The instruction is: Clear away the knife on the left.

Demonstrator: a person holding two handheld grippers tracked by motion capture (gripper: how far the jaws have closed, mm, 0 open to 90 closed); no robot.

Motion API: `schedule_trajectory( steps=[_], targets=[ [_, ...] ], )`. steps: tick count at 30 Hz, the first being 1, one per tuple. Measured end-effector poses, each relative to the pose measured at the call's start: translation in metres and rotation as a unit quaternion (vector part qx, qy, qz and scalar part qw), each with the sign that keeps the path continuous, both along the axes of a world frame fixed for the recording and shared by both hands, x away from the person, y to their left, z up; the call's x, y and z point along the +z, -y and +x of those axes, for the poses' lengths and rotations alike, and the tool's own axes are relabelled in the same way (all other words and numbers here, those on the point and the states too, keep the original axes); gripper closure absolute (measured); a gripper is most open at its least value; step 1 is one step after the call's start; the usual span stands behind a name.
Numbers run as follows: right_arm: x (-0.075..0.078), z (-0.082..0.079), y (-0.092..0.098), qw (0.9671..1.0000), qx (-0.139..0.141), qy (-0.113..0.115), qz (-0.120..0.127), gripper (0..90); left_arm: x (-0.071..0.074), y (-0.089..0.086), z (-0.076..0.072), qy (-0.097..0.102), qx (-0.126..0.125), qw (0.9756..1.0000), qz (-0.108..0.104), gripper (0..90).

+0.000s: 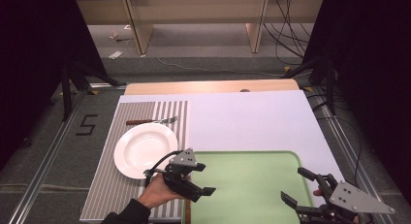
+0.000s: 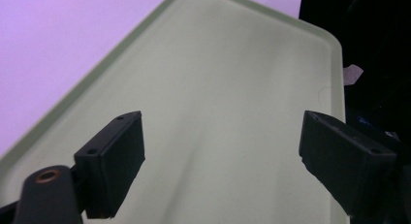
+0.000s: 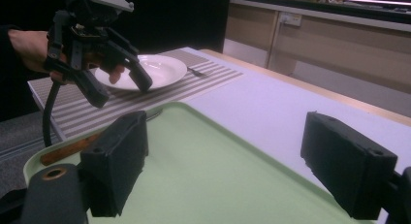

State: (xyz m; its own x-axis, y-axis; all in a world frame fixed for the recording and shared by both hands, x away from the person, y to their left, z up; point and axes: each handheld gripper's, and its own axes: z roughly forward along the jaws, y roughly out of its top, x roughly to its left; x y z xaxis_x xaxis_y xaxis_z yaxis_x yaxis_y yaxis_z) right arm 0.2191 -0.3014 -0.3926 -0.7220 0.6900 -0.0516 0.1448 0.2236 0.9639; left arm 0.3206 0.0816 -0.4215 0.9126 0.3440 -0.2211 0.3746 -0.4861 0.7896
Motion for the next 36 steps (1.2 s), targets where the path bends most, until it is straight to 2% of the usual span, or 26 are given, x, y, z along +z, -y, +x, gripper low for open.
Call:
schedule_trajectory(
  steps=[6, 13, 18, 24, 26, 29, 30, 36],
  targets=[
    [0.0, 0.0, 0.0, 1.0, 0.0, 0.001, 0.0, 18.3, 0.005, -0.002, -0.004, 0.02, -0.007, 0.9994, -0.029, 16.1],
    [0.0, 0.0, 0.0, 1.0, 0.0, 0.0, 0.0, 18.2, 0.007, -0.005, -0.006, 0.029, -0.004, 0.9984, -0.048, 16.1],
    [0.0, 0.0, 0.0, 1.0, -0.001, 0.001, 0.0, 18.2, 0.01, -0.008, -0.009, 0.04, 0.002, 0.9966, -0.072, 16.1],
    [0.0, 0.0, 0.0, 1.0, -0.001, 0.0, 0.0, 18.3, 0.011, -0.012, -0.013, 0.052, 0.006, 0.9947, -0.089, 16.1],
    [0.0, 0.0, 0.0, 1.0, -0.001, 0.0, 0.0, 18.3, 0.012, -0.014, -0.016, 0.061, 0.01, 0.9932, -0.098, 16.1],
    [0.0, 0.0, 0.0, 1.0, -0.001, -0.001, 0.001, 18.2, 0.012, -0.015, -0.018, 0.062, 0.014, 0.9926, -0.103, 16.1],
    [0.0, 0.0, 0.0, 1.0, -0.001, 0.0, 0.001, 18.3, 0.012, -0.016, -0.02, 0.064, 0.016, 0.9917, -0.111, 16.0],
    [0.0, 0.0, 0.0, 1.0, -0.002, -0.001, 0.001, 18.2, 0.012, -0.018, -0.025, 0.074, 0.022, 0.9906, -0.113, 16.0]
  ],
)
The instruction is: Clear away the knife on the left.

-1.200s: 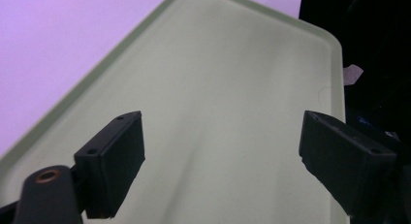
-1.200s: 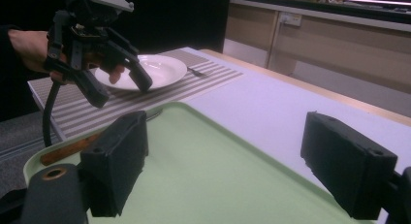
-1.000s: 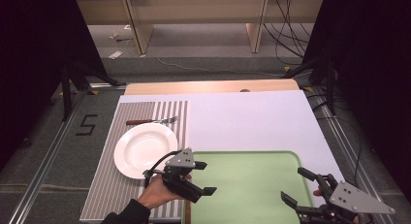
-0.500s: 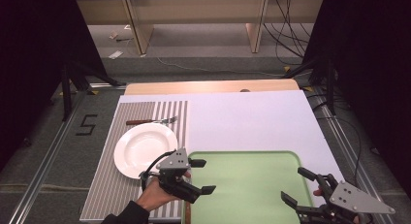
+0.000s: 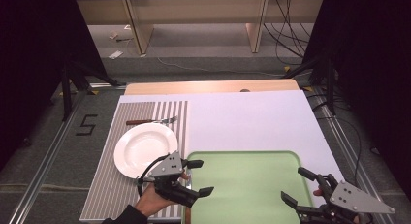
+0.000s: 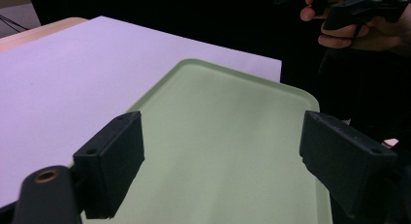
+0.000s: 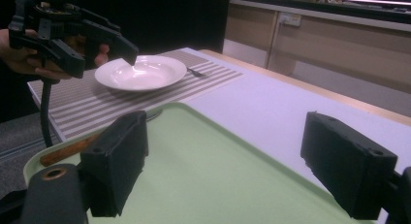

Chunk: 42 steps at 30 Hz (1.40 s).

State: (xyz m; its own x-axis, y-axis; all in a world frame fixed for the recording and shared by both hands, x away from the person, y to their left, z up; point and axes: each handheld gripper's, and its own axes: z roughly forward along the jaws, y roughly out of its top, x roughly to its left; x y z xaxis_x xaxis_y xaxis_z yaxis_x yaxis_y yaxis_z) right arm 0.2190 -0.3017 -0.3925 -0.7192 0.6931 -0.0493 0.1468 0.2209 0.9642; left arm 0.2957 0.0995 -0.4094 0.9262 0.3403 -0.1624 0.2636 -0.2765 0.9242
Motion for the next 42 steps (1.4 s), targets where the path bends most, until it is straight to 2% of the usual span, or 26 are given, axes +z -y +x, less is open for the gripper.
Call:
schedule_trajectory(
  steps=[8, 13, 25, 30, 42],
  targets=[
    [0.0, 0.0, 0.0, 1.0, -0.001, 0.0, 0.002, 18.3, 0.0, -0.005, -0.007, 0.019, 0.015, 0.9997, -0.004, 15.9],
    [0.0, 0.0, 0.0, 1.0, -0.001, 0.0, 0.002, 18.2, -0.001, -0.007, -0.01, 0.013, 0.017, 0.9998, -0.003, 15.9],
    [0.0, -0.001, 0.0, 1.0, -0.001, 0.001, 0.004, 18.2, -0.009, -0.009, -0.018, 0.022, 0.039, 0.9989, 0.016, 15.6],
    [0.0, 0.0, 0.0, 1.0, -0.002, 0.001, 0.003, 18.3, -0.007, -0.012, -0.017, 0.018, 0.044, 0.9989, 0.004, 15.8],
    [0.0, 0.0, 0.0, 1.0, -0.001, 0.001, 0.003, 18.2, -0.008, -0.009, -0.015, 0.017, 0.039, 0.999, 0.011, 15.8]
  ],
)
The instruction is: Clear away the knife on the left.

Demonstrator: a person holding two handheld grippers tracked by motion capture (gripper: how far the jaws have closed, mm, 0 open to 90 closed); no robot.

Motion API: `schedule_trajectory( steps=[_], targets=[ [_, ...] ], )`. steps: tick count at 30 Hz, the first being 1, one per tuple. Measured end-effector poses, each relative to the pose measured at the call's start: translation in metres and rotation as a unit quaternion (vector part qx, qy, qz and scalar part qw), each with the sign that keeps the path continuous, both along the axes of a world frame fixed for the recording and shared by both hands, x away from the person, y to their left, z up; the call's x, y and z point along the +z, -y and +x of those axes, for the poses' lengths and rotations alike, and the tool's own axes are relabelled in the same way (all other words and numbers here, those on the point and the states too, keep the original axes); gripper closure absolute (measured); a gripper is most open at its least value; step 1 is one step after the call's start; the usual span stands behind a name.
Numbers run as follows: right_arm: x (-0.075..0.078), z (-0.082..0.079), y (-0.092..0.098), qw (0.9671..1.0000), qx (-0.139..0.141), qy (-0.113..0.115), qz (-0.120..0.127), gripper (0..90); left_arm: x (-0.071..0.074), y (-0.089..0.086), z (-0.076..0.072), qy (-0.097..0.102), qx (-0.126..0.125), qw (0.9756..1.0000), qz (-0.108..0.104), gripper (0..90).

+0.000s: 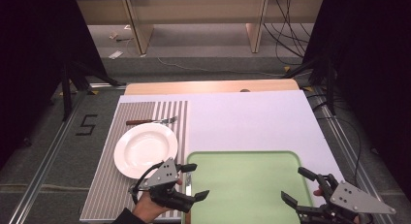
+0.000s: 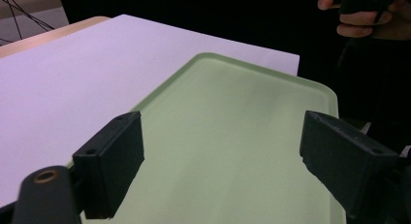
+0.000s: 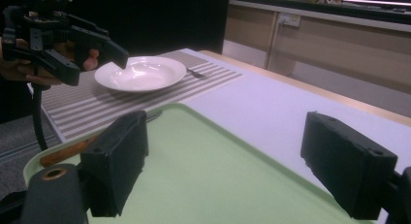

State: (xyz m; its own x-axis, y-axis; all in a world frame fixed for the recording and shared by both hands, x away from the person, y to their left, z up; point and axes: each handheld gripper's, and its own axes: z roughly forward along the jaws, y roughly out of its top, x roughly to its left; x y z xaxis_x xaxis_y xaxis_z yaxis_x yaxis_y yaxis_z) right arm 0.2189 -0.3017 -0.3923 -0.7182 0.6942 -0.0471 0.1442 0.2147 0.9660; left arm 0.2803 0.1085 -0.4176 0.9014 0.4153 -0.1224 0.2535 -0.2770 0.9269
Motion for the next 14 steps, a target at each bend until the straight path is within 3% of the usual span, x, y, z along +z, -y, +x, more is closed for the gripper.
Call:
schedule_trajectory(
  steps=[14],
  targets=[
    [0.0, 0.0002, 0.0001, 1.0, 0.0, -0.002, 0.0, 18.2, -0.0008, 0.0022, 0.0008, -0.002, -0.003, 1.0, 0.007, 16.1]
  ],
)
